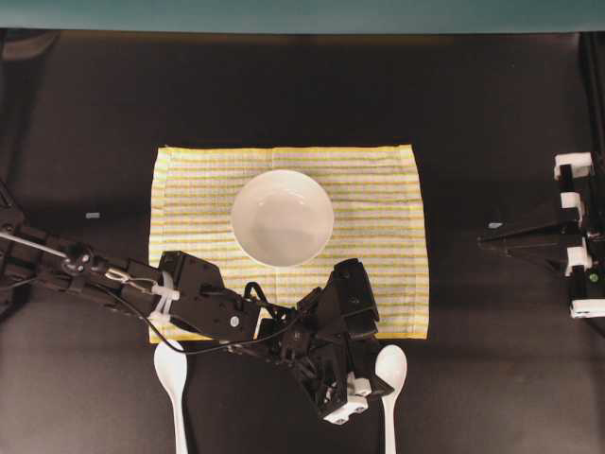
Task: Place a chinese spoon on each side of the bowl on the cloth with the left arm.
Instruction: 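Lower the left gripper and grasp the right white spoon's bowl end, then lift the spoon and carry it to the cloth right of the bowl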
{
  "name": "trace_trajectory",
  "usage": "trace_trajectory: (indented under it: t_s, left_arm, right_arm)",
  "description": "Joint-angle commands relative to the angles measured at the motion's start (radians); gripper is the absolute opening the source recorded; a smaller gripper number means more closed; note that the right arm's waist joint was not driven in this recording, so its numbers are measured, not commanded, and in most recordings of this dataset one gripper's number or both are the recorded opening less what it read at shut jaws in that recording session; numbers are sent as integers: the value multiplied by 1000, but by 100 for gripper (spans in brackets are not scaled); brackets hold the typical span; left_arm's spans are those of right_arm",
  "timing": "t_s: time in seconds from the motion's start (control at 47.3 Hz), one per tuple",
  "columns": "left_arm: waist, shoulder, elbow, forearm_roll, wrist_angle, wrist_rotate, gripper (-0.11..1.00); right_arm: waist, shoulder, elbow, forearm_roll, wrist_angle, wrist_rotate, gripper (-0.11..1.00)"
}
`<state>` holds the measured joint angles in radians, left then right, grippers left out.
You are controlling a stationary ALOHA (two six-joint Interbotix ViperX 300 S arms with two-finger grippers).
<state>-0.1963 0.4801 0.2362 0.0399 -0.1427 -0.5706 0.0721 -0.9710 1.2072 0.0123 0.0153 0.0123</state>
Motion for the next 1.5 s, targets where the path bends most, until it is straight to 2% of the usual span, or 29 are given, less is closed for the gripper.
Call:
trace_trajectory:
  t_s: [0.0, 0.402, 0.55, 0.656, 0.761, 0.867, 0.931, 1.184, 1.481]
  left_arm:
    - [5, -2, -17, 5, -3, 2, 77]
    - [37, 14, -32, 5, 29, 12, 77]
    - [38, 17, -37, 5, 21, 12, 72]
    - [34, 20, -43, 5, 21, 14, 60]
    - [29, 25, -43, 6, 28, 17, 37]
    - [21, 29, -44, 6, 49, 48, 13]
    - [18, 29, -52, 6, 80, 67, 5]
    - [21, -32, -98, 6, 187, 118, 5]
    - [132, -169, -192, 6, 508, 213, 5]
  right_arm:
    - [0, 5, -8, -2, -5, -8, 1]
    - [0, 5, -8, 0, -5, -8, 1]
    - [0, 5, -8, 0, -8, -8, 1]
    - [0, 5, -6, 0, -11, -8, 1]
    - [0, 5, -6, 0, -11, -8, 1]
    - [2, 5, -8, 0, -11, -8, 1]
    - [0, 5, -8, 0, -11, -8, 1]
    - [0, 5, -8, 0, -11, -8, 1]
    - [0, 5, -3, 0, -12, -9, 1]
